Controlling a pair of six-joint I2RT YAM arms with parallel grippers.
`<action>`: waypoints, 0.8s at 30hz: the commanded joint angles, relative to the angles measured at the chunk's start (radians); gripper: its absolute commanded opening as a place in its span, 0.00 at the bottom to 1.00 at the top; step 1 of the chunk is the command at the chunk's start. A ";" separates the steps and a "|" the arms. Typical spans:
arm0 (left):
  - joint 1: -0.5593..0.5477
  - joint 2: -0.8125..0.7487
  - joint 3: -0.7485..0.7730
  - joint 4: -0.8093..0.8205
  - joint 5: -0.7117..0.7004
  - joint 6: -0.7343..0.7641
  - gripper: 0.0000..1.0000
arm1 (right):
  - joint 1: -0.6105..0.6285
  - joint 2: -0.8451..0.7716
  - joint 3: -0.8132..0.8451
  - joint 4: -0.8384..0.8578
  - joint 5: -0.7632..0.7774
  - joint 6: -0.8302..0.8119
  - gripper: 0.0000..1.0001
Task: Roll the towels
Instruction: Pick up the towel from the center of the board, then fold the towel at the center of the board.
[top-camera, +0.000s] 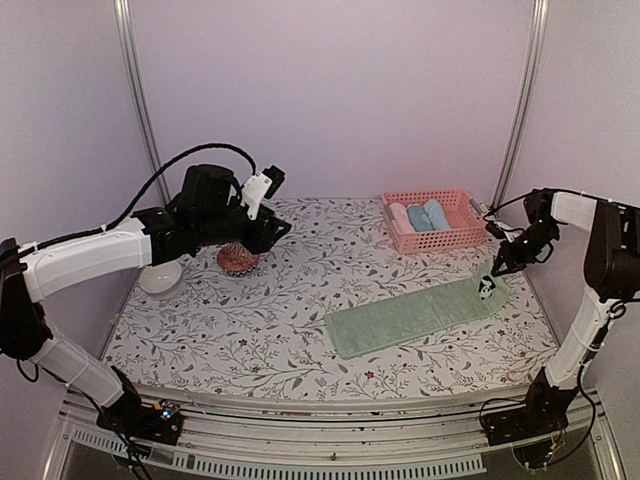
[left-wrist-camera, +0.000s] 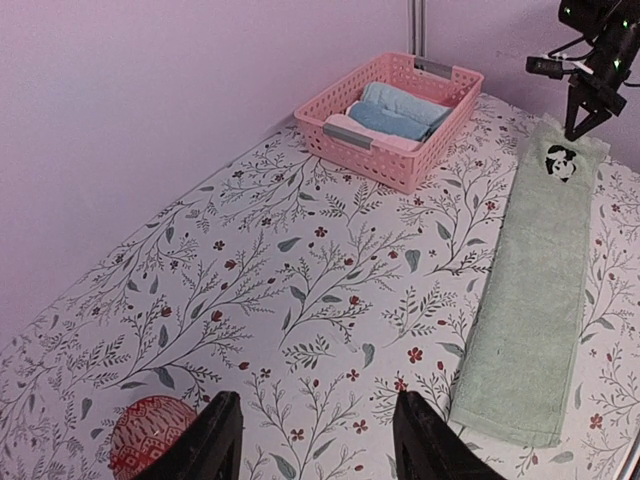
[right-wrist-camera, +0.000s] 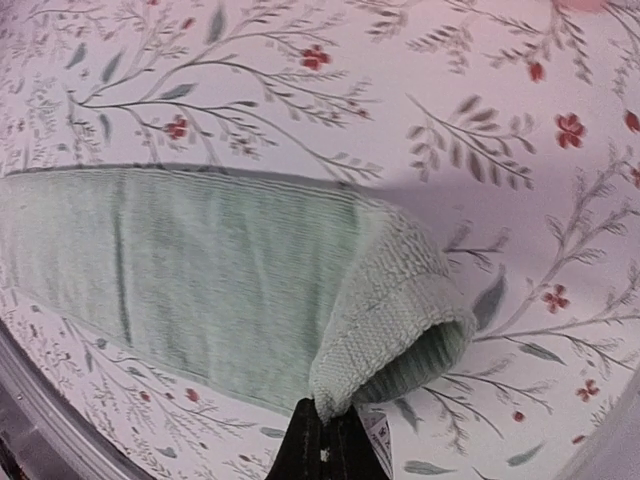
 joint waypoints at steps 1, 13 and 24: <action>0.010 0.012 0.024 -0.004 0.013 0.013 0.54 | 0.080 -0.035 -0.011 -0.100 -0.297 -0.032 0.03; 0.010 0.020 0.022 -0.005 0.008 0.016 0.55 | 0.229 0.047 -0.078 -0.087 -0.493 -0.044 0.03; 0.010 0.027 0.024 -0.008 0.014 0.015 0.54 | 0.458 0.150 -0.008 -0.048 -0.520 -0.012 0.03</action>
